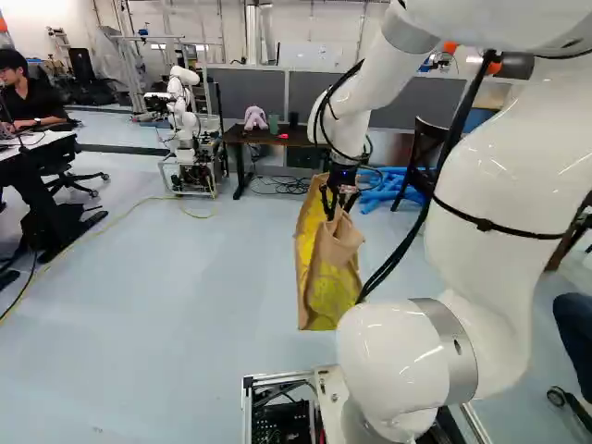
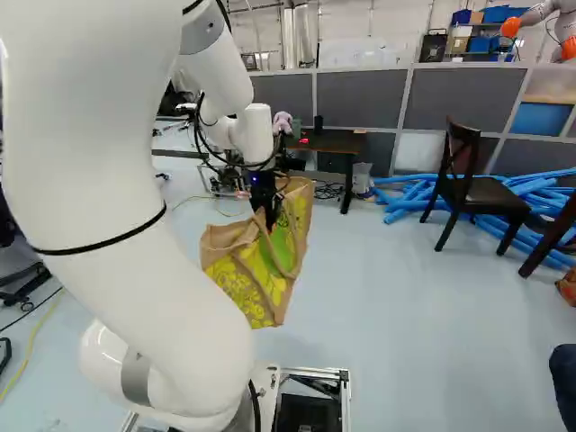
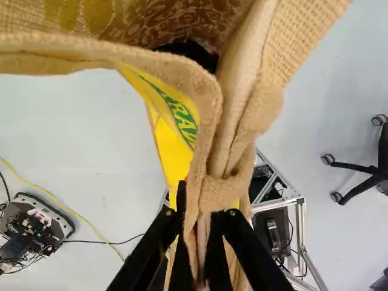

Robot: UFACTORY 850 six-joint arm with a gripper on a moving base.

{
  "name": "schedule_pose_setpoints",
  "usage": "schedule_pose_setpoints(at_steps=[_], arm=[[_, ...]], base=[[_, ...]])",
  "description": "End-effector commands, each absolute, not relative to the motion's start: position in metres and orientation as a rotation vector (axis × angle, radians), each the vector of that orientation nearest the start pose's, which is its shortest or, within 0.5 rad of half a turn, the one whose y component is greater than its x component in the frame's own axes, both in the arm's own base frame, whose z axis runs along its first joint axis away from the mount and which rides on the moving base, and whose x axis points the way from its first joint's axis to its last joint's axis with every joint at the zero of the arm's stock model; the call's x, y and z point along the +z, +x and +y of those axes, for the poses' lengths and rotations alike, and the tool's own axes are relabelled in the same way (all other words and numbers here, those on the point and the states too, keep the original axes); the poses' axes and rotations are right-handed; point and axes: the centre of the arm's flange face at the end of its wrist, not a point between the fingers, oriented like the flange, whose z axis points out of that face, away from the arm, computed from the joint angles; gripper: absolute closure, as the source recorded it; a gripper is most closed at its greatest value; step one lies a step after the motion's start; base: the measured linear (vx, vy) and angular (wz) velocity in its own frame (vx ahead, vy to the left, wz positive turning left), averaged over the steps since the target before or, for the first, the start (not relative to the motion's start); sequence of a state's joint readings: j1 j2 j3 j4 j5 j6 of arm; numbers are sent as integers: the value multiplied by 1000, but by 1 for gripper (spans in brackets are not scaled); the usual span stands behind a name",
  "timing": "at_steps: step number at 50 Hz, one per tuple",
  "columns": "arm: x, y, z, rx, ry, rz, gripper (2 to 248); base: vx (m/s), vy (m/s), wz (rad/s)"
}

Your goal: Pick up the bag on the ground and place it on the table

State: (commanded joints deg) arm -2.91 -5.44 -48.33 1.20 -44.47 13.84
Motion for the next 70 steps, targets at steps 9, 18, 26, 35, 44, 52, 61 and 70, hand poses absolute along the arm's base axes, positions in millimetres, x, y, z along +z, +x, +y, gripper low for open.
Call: schedule_pose_setpoints(at_steps=[9, 18, 26, 35, 44, 52, 61, 70], arm=[[467, 430, -20, 45, -3092, 477, 229], [481, 429, -20, 9, -3090, 475, 229], [494, 431, -19, -36, -3088, 472, 229], [508, 434, -19, -85, -3084, 469, 229], [522, 435, -19, -115, -3081, 467, 229], [534, 436, -18, -128, -3079, 465, 229], [548, 436, -18, -135, -3079, 462, 229], [561, 437, -17, -140, -3078, 460, 229]], base=[[0, 0, 0], [0, 0, 0], [0, 0, 0], [0, 0, 0], [0, 0, 0], [0, 0, 0], [0, 0, 0], [0, 0, 0]])
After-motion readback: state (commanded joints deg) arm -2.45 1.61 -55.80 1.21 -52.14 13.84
